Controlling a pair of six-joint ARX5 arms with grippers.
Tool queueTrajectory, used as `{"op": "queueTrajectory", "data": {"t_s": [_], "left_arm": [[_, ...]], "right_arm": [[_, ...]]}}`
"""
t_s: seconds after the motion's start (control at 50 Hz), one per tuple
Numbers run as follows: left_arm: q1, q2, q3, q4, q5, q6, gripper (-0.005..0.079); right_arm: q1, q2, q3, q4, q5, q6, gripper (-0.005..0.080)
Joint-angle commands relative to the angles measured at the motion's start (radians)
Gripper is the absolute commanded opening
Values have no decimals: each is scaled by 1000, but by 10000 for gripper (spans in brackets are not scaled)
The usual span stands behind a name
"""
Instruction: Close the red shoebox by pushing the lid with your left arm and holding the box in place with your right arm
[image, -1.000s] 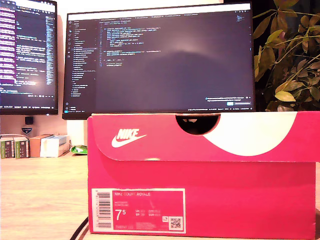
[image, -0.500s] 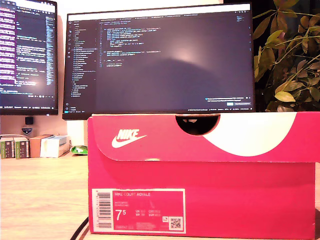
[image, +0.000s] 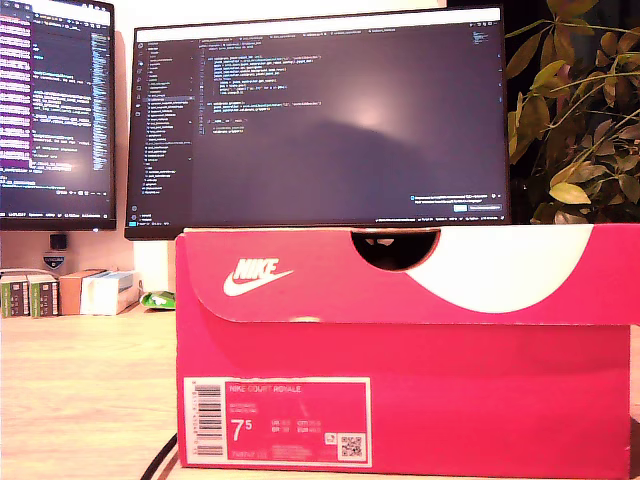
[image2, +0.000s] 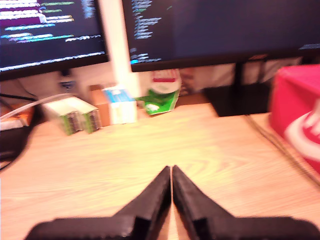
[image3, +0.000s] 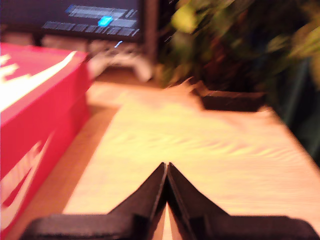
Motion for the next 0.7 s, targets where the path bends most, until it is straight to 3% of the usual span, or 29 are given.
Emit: {"op": "queueTrajectory", "data": {"t_s": [0.0, 0.3, 0.54, 0.68], "left_arm": [[-2, -8, -31, 7, -15, 10, -19], [28, -8, -31, 88, -136, 55, -19], [79, -8, -31, 77, -58, 51, -19], [79, -8, -31, 27, -58, 44, -19]], "right_arm": [[-5, -6, -21, 17, -8, -3, -11], [0, -6, -21, 20, -53, -6, -11], [0, -6, -21, 22, -52, 39, -11], [0, -6, -21, 21, -52, 77, -11]]}}
